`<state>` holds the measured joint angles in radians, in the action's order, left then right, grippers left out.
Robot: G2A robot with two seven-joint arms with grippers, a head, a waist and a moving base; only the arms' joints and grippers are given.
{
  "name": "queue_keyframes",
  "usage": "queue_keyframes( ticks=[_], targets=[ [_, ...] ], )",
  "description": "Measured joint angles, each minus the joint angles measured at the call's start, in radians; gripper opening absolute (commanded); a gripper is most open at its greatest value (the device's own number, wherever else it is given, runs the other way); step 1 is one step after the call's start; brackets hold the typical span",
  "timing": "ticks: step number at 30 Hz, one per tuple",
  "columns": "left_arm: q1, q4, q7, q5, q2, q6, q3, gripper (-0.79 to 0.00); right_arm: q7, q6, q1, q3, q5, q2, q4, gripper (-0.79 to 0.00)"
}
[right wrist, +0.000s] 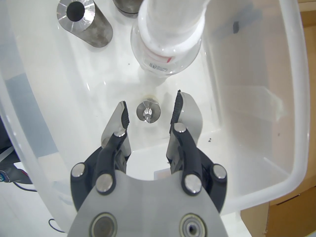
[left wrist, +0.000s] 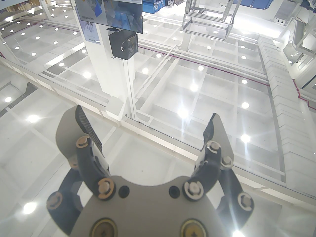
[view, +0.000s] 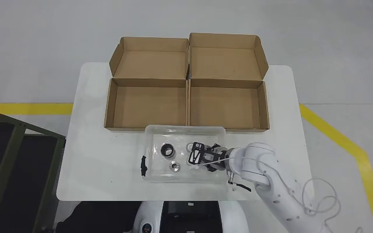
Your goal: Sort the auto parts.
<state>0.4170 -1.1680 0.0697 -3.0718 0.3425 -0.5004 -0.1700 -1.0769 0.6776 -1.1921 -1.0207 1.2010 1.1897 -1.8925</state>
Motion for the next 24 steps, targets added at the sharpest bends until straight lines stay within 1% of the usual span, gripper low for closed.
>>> queue_keyframes(
  ticks=[6,8,10,13,17,18,24],
  targets=[
    [0.0,0.0,0.0,0.0,0.0,0.0,0.0,0.0,0.006,-0.005,0.01,0.011,-0.001,-0.003,0.015,-0.456],
    [0.0,0.0,0.0,0.0,0.0,0.0,0.0,0.0,0.008,-0.006,0.012,0.016,-0.002,-0.004,0.02,-0.474],
    [0.0,0.0,0.0,0.0,0.0,0.0,0.0,0.0,0.012,-0.006,0.015,0.019,-0.003,-0.006,0.025,-0.529],
    [0.0,0.0,0.0,0.0,0.0,0.0,0.0,0.0,0.014,-0.01,0.018,0.021,-0.003,-0.008,0.028,-0.585],
    [0.0,0.0,0.0,0.0,0.0,0.0,0.0,0.0,0.015,-0.012,0.021,0.023,-0.001,-0.011,0.025,-0.757],
    [0.0,0.0,0.0,0.0,0.0,0.0,0.0,0.0,0.015,-0.013,0.021,0.023,-0.001,-0.011,0.023,-0.782],
    [0.0,0.0,0.0,0.0,0.0,0.0,0.0,0.0,0.002,-0.005,0.017,0.025,0.009,-0.018,-0.008,-0.785]
  ],
)
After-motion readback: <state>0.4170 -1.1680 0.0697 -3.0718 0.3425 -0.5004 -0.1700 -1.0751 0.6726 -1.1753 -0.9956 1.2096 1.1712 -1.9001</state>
